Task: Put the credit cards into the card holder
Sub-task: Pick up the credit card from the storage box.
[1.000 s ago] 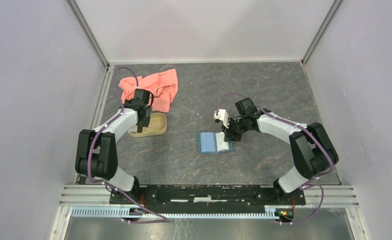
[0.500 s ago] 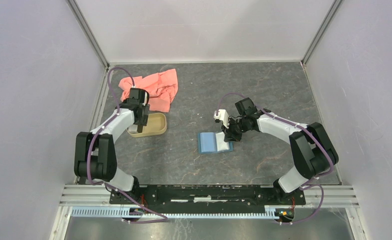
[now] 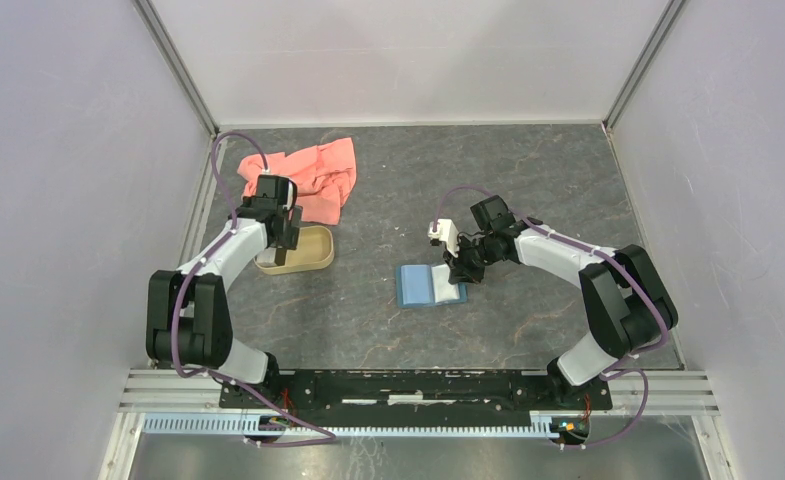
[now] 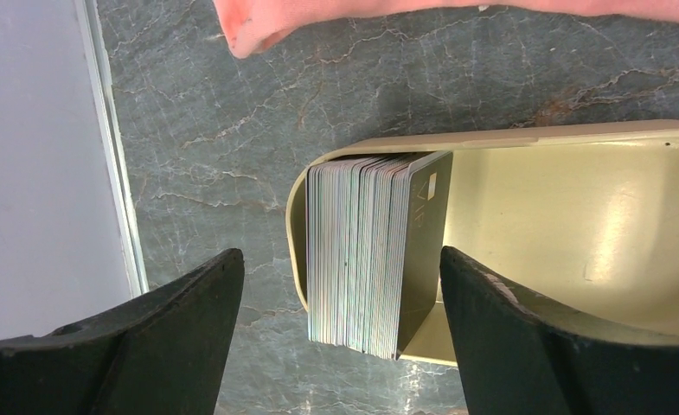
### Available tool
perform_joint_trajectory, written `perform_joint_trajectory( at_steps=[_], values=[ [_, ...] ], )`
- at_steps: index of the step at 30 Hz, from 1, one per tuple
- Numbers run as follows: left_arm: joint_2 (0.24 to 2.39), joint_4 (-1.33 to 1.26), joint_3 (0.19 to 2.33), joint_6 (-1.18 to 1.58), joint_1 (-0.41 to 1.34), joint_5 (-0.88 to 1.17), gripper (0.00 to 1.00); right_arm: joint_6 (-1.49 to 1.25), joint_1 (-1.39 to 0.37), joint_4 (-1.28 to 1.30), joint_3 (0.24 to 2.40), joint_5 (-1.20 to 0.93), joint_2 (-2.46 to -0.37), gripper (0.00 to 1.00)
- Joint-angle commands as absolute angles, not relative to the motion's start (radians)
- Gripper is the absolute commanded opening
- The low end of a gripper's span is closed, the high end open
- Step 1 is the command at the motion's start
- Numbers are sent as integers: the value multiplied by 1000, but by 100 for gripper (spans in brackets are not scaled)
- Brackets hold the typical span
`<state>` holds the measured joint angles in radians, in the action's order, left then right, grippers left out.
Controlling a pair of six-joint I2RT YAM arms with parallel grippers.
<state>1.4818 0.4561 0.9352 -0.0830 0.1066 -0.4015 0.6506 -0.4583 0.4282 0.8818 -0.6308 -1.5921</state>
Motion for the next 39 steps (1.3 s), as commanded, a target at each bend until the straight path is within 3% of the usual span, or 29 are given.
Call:
perform_joint_trajectory(
  at_steps=[1, 8, 18, 39],
  values=[
    [1497, 429, 949, -74, 97, -390, 91, 664, -463, 428, 900, -657, -1579, 8],
    [1533, 437, 960, -56, 54, -347, 90, 667, -462, 430, 900, -660, -1580, 8],
    [1531, 441, 963, -48, 37, -333, 77, 670, -463, 431, 900, -662, -1581, 8],
    [1457, 437, 957, -48, 37, -343, 68, 675, -463, 438, 902, -664, -1582, 8]
  ],
)
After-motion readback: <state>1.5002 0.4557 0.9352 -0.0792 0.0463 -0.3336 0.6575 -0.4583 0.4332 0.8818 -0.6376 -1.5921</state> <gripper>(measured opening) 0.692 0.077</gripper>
